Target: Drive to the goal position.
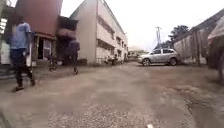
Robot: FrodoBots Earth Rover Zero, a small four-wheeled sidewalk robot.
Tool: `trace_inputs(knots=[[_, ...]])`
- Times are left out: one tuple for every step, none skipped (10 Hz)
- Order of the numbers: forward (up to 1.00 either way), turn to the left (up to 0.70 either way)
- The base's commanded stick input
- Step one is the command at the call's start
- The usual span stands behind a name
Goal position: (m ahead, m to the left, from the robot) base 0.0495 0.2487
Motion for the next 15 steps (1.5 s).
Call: trace_inputs(knots=[[0.50, -0.50], [0.50, -0.50], [0.50, -0.50], [0.50, -0.50], [0.50, -0.50], [0.50, -0.50], [0.50, -0.50], [0.50, -0.50], [0.50, -0.50], [0.50, -0.50], [0.50, -0.50], [0.50, -0.50], [0.50, -0.50], [0.50, -0.50], [0.50, -0.44]])
